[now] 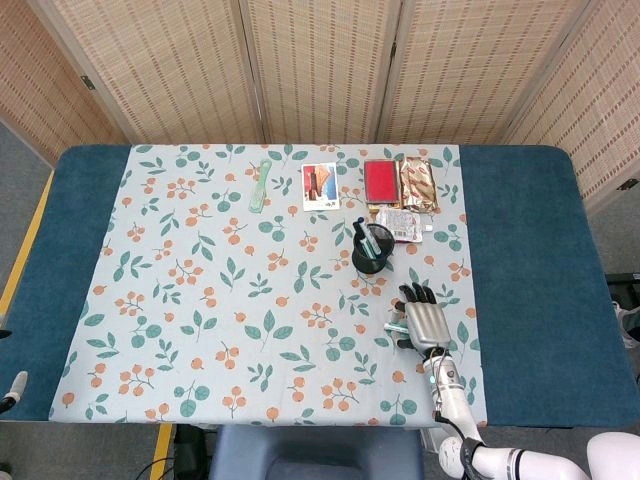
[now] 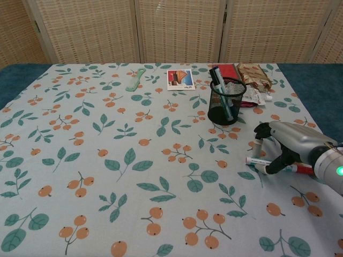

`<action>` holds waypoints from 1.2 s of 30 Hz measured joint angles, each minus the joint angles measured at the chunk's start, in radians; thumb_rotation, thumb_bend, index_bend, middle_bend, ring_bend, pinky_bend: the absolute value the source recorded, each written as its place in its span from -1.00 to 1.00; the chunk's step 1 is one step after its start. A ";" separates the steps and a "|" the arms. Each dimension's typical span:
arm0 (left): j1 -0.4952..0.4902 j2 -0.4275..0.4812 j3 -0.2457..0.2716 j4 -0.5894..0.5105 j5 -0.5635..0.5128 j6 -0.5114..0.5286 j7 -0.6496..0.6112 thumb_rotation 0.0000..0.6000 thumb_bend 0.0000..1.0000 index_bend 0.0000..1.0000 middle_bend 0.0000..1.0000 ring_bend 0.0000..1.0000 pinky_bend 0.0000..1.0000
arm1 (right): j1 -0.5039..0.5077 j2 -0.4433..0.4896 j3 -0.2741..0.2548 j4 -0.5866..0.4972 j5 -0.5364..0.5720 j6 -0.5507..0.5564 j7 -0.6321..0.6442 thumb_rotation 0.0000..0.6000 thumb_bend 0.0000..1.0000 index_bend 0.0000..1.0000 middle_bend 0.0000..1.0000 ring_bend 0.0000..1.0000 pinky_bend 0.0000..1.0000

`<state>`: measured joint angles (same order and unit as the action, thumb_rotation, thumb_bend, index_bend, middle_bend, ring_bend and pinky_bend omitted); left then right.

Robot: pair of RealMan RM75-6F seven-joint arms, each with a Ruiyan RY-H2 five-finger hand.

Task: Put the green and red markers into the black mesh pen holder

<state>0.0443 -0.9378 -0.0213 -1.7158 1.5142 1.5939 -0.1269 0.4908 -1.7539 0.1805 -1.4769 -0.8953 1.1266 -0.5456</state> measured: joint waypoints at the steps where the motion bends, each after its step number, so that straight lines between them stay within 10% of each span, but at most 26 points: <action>1: 0.002 0.000 0.000 0.000 0.001 0.003 0.000 1.00 -0.20 -1.00 -0.42 -0.70 -0.42 | 0.002 0.000 0.002 0.000 0.005 -0.005 0.001 1.00 -0.28 0.22 -0.74 -1.00 -1.00; 14: 0.008 -0.007 -0.001 -0.005 -0.004 0.011 0.025 1.00 -0.20 -1.00 -0.42 -0.70 -0.42 | -0.048 0.173 0.004 -0.295 -0.137 0.099 0.082 1.00 -0.28 0.24 -0.71 -1.00 -1.00; 23: 0.005 -0.015 -0.002 -0.013 -0.012 0.002 0.052 1.00 -0.20 -1.00 -0.42 -0.70 -0.42 | -0.101 0.347 0.087 -0.511 -0.257 0.157 0.409 1.00 -0.30 0.25 -0.70 -1.00 -1.00; 36: -0.001 -0.013 -0.004 -0.009 -0.025 -0.015 0.043 1.00 -0.20 -1.00 -0.41 -0.70 -0.42 | 0.046 0.215 0.323 -0.361 -0.112 0.133 0.626 1.00 -0.32 0.25 -0.70 -1.00 -1.00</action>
<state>0.0434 -0.9508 -0.0255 -1.7250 1.4892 1.5793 -0.0837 0.5369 -1.5390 0.5033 -1.8377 -1.0078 1.2598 0.0806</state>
